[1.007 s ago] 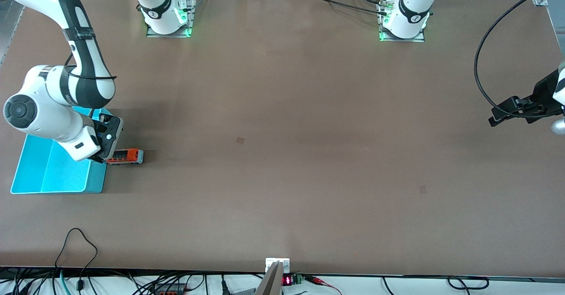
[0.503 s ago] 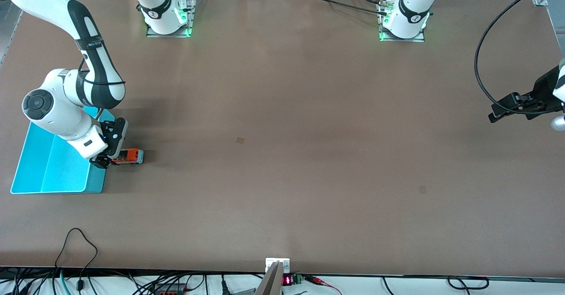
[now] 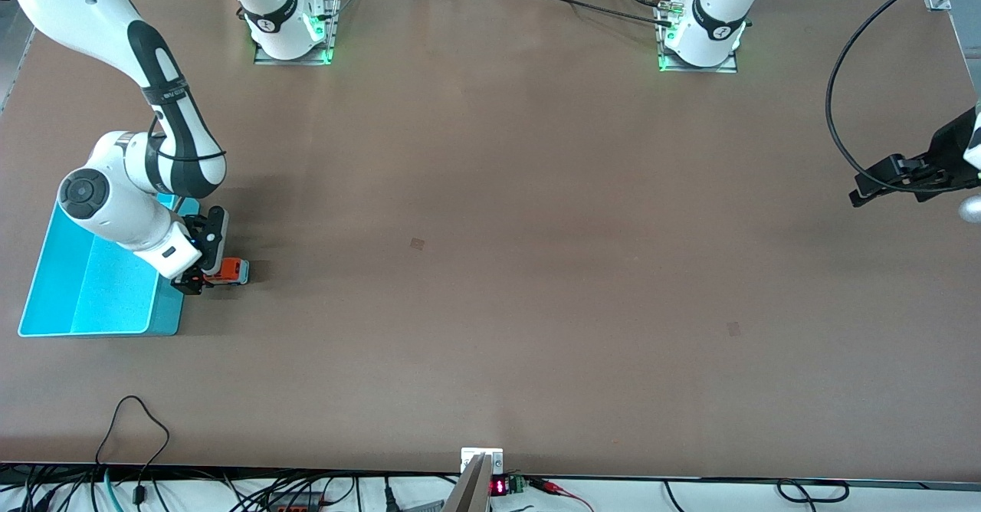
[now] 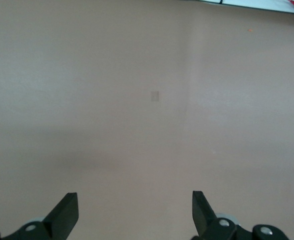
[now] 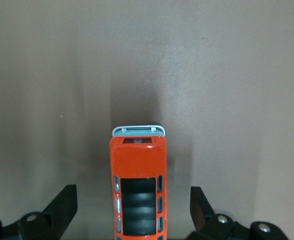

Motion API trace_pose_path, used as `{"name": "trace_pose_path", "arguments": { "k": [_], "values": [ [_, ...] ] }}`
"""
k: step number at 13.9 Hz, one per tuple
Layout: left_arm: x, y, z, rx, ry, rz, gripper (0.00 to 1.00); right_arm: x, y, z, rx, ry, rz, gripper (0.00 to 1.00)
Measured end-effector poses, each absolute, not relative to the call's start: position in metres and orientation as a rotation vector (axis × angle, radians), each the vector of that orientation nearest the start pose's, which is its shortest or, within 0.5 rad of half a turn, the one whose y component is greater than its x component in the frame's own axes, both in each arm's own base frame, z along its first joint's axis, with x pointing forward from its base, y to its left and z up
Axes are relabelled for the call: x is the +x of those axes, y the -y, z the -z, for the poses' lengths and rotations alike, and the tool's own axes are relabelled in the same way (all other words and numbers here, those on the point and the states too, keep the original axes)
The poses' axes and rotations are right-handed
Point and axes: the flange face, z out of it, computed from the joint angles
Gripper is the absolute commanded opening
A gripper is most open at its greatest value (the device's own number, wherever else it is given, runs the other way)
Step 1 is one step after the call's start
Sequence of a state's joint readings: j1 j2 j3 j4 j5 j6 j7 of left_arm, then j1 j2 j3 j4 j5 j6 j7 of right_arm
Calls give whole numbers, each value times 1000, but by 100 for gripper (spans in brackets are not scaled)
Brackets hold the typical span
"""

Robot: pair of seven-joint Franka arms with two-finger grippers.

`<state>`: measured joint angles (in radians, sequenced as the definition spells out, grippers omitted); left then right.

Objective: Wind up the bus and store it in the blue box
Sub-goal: 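Lower the right gripper and close it on the orange bus, then lift the bus with the right gripper over the cyan box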

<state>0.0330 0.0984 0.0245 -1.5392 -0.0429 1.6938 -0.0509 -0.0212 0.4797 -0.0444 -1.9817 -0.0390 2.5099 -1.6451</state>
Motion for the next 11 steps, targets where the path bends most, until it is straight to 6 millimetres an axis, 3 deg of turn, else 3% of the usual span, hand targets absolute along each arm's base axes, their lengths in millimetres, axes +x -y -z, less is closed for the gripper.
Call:
{"name": "trace_pose_path", "arguments": {
  "k": [6, 7, 8, 9, 10, 11],
  "values": [
    [591, -32, -597, -3173, 180, 48, 100, 622, 47, -189, 2088, -2204, -48, 100],
    [591, -32, -597, -3173, 179, 48, 100, 622, 46, -184, 2086, -2204, -49, 85],
    [591, -32, -597, -3173, 178, 48, 100, 623, 46, -182, 2085, -2204, -50, 54],
    [591, -32, -597, -3173, 178, 48, 100, 624, 46, -183, 2083, -2203, -53, 29],
    [591, -32, -597, -3173, 178, 48, 100, 626, 46, -185, 2080, -2202, -57, 13],
    [591, -32, -597, -3173, 178, 48, 100, 628, 44, -187, 2076, -2201, -64, 9]
  ]
}}
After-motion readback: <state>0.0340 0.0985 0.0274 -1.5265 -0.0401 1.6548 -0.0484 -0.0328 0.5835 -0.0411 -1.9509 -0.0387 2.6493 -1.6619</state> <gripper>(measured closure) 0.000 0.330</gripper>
